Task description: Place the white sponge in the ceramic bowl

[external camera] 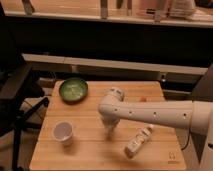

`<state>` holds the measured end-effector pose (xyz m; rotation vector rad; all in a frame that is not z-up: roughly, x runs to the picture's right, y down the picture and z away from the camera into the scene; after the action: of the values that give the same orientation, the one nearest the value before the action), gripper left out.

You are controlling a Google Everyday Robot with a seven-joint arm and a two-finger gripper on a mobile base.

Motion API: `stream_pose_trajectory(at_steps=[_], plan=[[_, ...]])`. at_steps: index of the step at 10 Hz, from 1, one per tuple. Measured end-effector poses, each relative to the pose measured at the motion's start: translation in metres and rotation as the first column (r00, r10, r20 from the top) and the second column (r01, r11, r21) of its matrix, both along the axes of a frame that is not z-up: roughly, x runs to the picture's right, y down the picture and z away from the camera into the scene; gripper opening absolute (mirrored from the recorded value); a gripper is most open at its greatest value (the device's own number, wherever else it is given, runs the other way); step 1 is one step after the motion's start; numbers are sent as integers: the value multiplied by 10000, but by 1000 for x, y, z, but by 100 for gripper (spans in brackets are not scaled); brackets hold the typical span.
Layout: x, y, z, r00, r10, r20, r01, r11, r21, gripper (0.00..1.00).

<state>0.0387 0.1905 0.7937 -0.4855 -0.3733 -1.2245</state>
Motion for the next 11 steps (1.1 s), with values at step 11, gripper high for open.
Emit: stream_pose_trajectory(at_steps=[11], plan=[[-11, -67, 11, 9993, -262, 256, 253, 9991, 339, 1]])
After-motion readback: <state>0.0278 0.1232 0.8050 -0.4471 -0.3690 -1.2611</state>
